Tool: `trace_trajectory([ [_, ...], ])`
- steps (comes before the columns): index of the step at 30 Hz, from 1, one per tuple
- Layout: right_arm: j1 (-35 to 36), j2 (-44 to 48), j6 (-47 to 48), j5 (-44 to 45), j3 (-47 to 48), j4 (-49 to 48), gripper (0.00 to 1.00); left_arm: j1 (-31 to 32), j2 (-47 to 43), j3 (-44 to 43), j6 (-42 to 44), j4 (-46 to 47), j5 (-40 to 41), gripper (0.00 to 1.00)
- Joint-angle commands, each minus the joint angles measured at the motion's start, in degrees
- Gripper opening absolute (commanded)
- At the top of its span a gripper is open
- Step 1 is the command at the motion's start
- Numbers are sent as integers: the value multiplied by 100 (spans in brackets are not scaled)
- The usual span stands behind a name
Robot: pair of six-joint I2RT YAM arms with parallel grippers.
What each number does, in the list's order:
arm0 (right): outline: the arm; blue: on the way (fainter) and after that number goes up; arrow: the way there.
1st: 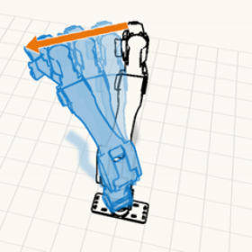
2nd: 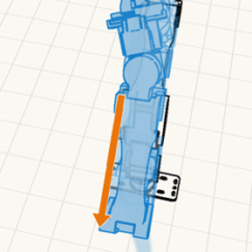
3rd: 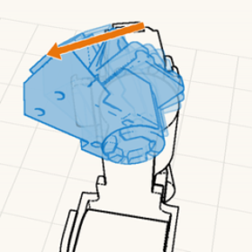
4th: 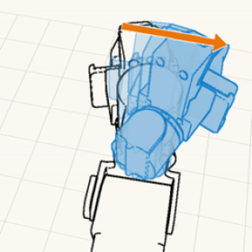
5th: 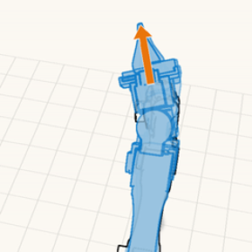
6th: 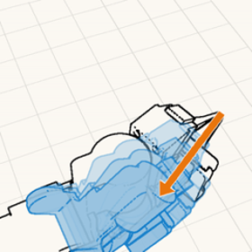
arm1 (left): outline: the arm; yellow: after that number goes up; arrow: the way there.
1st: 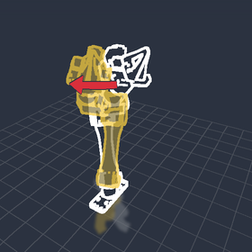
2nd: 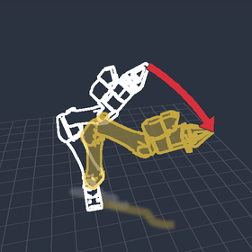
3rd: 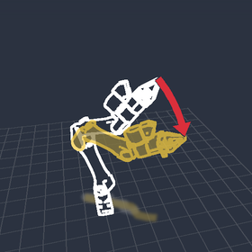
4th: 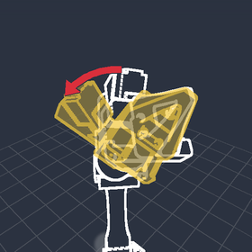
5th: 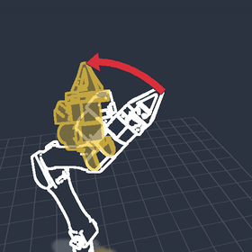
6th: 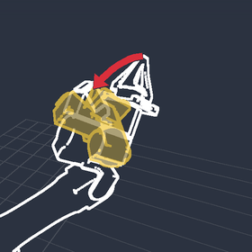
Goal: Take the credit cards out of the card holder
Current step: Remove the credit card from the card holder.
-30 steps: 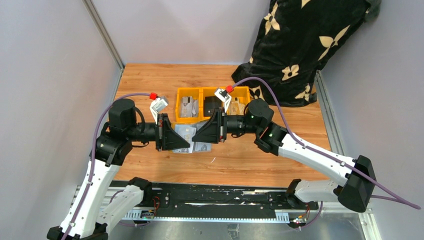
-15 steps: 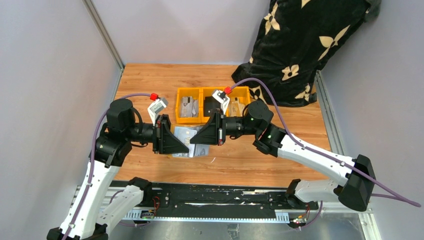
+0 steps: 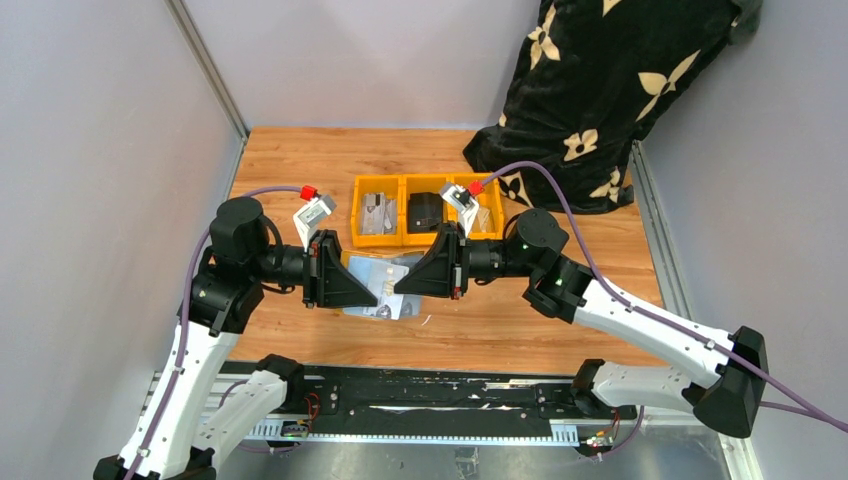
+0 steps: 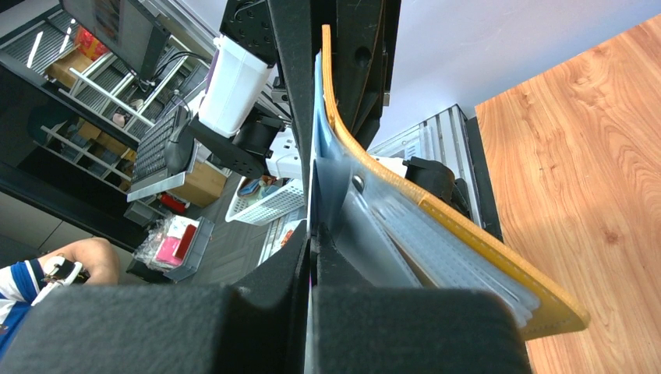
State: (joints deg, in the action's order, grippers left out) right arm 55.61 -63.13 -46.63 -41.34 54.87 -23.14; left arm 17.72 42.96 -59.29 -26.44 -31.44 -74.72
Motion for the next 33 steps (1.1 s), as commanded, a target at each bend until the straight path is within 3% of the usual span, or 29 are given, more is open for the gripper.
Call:
trace_trajectory([
  [1, 44, 106, 39, -86, -101, -102, 0, 21, -84, -68, -128, 253, -146, 9],
  [2, 45, 74, -4, -121, -101, -154, 1, 21, -88, -66, -126, 253, -135, 8],
  [5, 65, -68, -247, -192, -101, -501, 19, 21, -92, -65, -139, 253, -75, 1],
  [8, 107, -212, -421, -178, -71, -796, 29, 21, -93, -70, -139, 254, 10, 0],
  [12, 124, -378, -567, -180, 7, -969, 32, 21, -69, -87, -91, 217, 158, 0],
  [21, 65, -256, -299, -46, 85, -462, 0, -4, 26, -247, 457, -269, 399, 0],
  [29, -650, 152, -364, -243, -188, -144, 0, -113, 439, -954, 2232, -2058, 921, 0],
  [33, -1198, 334, -389, -409, -292, 3, 0, -128, 505, -1111, 2770, -2462, 1300, 0],
])
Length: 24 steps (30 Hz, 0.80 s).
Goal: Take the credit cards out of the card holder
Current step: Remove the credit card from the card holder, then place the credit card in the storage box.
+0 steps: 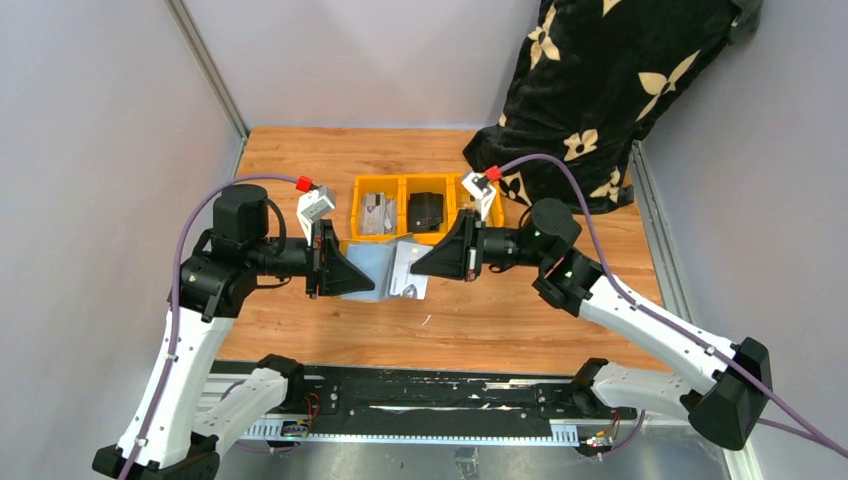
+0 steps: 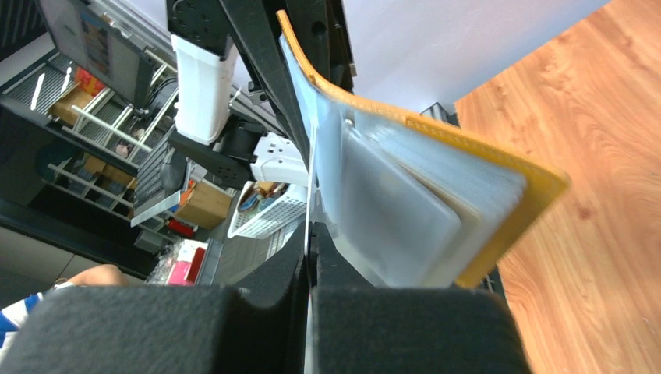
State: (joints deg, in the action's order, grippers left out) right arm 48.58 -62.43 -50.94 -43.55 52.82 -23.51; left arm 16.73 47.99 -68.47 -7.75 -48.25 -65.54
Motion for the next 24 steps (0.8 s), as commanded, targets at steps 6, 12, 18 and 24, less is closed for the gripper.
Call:
trace_trajectory([
  [6, -1459, 247, 177, -443, 58, 419, 0, -30, -79, -379, 1795, -1327, 1151, 0],
  [12, -1900, -495, 1165, 44, 679, 1523, 0, -30, -422, -557, 2775, -1734, 1701, 0],
  [18, -1919, -2012, 1664, 645, 1554, 1839, 0, -32, -778, -604, 3137, -1805, 1802, 0],
  [24, -1826, -3823, 1814, 915, 2709, 1904, 0, -21, -919, -625, 3370, -1954, 1824, 0],
])
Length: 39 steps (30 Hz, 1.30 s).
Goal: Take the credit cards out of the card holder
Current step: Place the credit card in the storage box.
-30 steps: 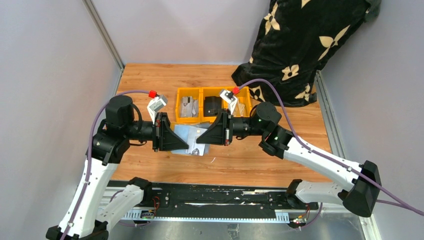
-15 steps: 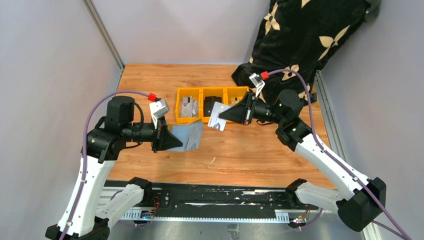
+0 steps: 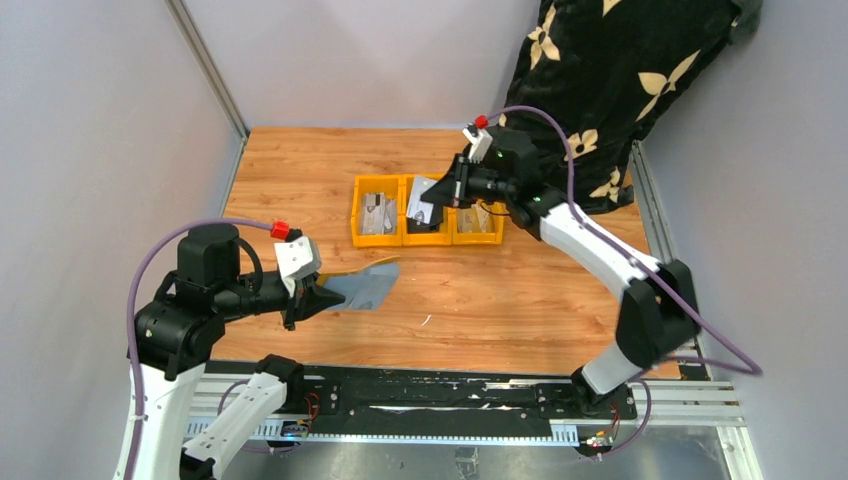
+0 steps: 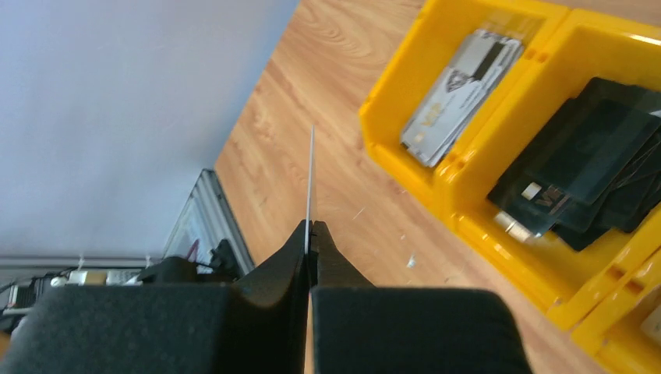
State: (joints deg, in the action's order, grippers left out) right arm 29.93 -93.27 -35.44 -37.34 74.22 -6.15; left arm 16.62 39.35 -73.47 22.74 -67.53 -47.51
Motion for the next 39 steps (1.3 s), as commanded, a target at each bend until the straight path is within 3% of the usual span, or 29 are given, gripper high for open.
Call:
trace_trajectory([
  [1, 83, -988, 237, 321, 763, 148, 0, -12, -71, -109, 345, -32, 23, 0],
  [16, 724, -3615, 271, 1156, 3512, 896, 0, -10, -260, 32, 747, -85, 127, 0],
  [29, 1056, -4515, 355, 1775, 4393, 1263, 0, -14, -222, -115, 658, -85, 60, 0],
  [33, 1126, -4491, 428, 2009, 4471, 1373, 14, -10, -240, -158, 632, -85, 12, 0],
  [39, 1124, -3789, 524, 2015, 4311, 1436, 54, -10, -228, -257, 524, -92, -161, 0],
])
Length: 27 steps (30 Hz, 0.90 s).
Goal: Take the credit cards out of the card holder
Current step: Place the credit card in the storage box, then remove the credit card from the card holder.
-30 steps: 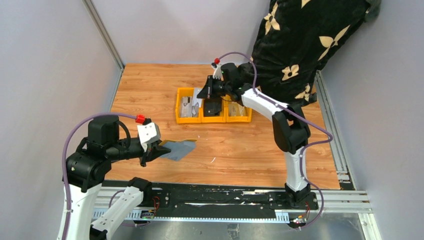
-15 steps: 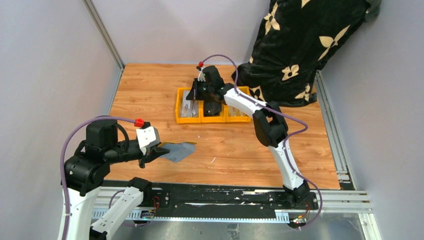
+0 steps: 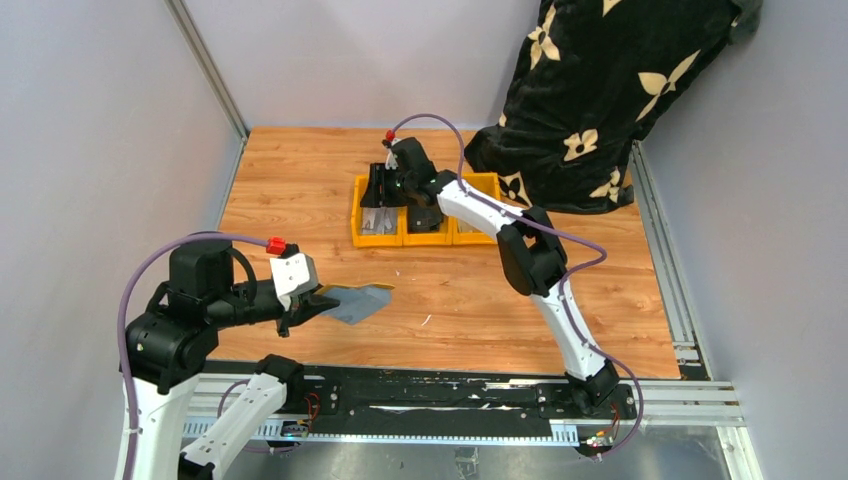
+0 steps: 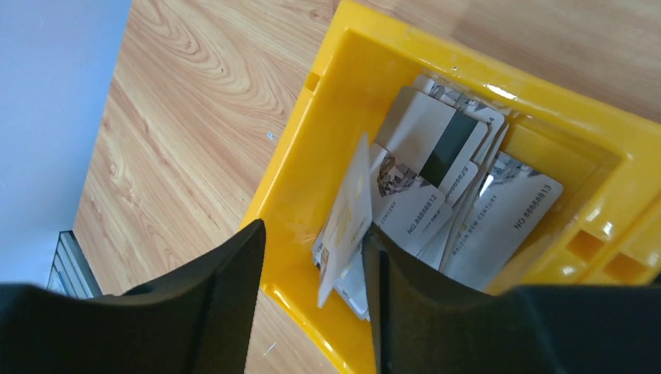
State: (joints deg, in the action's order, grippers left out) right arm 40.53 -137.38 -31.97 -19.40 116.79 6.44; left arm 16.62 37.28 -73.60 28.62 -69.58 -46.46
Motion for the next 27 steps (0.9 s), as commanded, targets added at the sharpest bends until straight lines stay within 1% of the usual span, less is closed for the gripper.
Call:
trace_trajectory([
  [1, 61, 807, 225, 301, -34, 200, 57, -10, -1, -283, -86, 119, -277, 0],
  [4, 61, 1478, 432, 439, -320, 246, 70, -10, 23, -388, -119, 115, -301, 0],
  [5, 67, 1755, 494, 423, -512, 233, 72, -10, 27, -413, -126, 120, -309, 0],
  [8, 67, 2670, 624, 19, -1222, -53, 75, -10, 65, -466, -158, 119, -381, 0],
  [10, 66, 3317, 588, -496, -1871, -482, 77, -10, 105, -525, -196, 120, -461, 0],
  [13, 71, 4381, 494, -1645, -3210, -1545, 78, -17, 183, -652, -270, 120, -618, 0],
  [16, 81, 5375, 200, -2758, -4858, -3092, 79, -11, 267, -787, -396, 118, -829, 0],
  [18, 122, 6000, -113, -3094, -5878, -4115, 79, -11, 328, -854, -479, 120, -976, 0],
  [19, 168, 6275, -191, -3199, -6412, -4442, 80, -11, 370, -882, -521, 113, -1038, 0],
  [22, 383, 7119, -55, -3170, -7283, -4947, 80, -10, 476, -980, -700, 120, -1219, 0],
  [24, 630, 7552, 78, -3040, -7577, -5080, 81, -13, 529, -1006, -809, 120, -1382, 0],
  [27, 1060, 7918, 335, -2918, -7615, -4958, 82, -12, 635, -1050, -981, 120, -1589, 0],
])
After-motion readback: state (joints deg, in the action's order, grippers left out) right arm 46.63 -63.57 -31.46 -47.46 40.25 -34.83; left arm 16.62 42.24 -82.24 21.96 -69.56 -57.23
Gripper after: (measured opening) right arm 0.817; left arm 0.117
